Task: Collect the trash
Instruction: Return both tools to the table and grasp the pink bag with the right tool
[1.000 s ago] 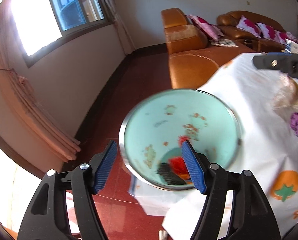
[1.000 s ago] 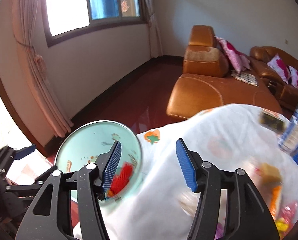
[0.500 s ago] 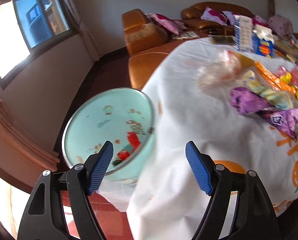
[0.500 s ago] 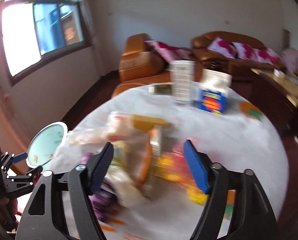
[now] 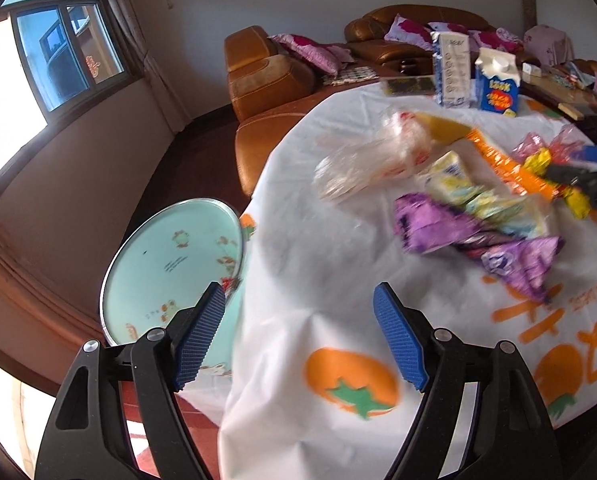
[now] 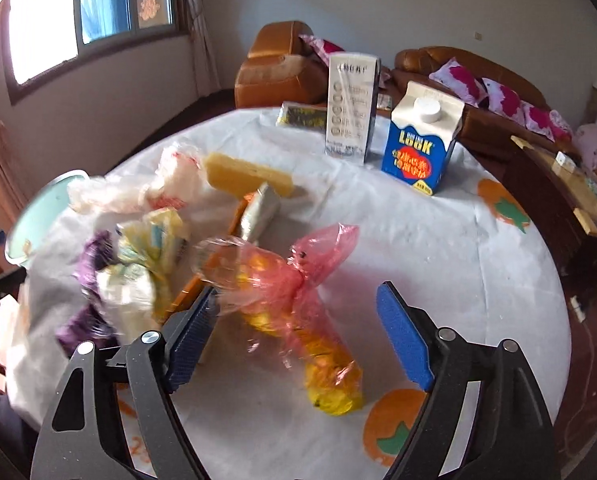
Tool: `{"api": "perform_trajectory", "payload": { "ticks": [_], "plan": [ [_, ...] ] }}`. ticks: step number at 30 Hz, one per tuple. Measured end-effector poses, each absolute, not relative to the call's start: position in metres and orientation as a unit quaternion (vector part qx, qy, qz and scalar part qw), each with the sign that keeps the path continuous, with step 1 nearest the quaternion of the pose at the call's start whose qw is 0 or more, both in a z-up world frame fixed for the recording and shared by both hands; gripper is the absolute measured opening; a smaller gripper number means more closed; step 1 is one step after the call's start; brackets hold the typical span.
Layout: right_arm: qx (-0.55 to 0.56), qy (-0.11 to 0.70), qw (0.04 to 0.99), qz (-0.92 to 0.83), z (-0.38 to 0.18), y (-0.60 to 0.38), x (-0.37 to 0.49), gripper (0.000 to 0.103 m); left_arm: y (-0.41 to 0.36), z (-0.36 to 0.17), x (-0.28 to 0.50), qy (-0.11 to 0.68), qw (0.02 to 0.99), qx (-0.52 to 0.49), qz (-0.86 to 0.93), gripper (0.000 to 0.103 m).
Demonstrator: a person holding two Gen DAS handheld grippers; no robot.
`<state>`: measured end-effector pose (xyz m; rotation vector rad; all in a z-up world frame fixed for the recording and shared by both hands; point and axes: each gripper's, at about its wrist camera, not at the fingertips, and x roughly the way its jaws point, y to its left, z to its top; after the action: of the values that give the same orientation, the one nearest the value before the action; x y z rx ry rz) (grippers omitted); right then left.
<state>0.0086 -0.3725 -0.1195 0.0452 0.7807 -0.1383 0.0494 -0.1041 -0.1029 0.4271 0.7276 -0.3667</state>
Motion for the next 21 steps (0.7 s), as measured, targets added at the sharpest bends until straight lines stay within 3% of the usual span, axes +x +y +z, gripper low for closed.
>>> {"api": "perform_trajectory", "payload": {
  "ticks": [10,12,13,15,21],
  "plan": [
    [-0.040,0.391,0.919,-0.046,-0.123,-0.367,0.009,0.078,-0.124,-0.110,0.044,0.358,0.891,0.203,-0.192,0.080],
    [-0.049,0.403,0.913,-0.042,-0.131,-0.364,0.016,0.068,-0.126,-0.110,0.044,0.359,0.890,0.203,-0.192,0.080],
    [-0.048,0.415,0.908,-0.036,-0.136,-0.365,0.020,0.053,-0.126,-0.109,0.043,0.359,0.890,0.203,-0.193,0.080],
    [-0.032,0.436,0.899,-0.023,-0.143,-0.369,0.027,0.037,-0.127,-0.106,0.042,0.356,0.891,0.203,-0.196,0.080],
    [0.027,0.403,0.914,-0.032,-0.128,-0.391,0.003,0.029,-0.138,-0.101,0.038,0.352,0.891,0.196,-0.211,0.080]
  ]
}}
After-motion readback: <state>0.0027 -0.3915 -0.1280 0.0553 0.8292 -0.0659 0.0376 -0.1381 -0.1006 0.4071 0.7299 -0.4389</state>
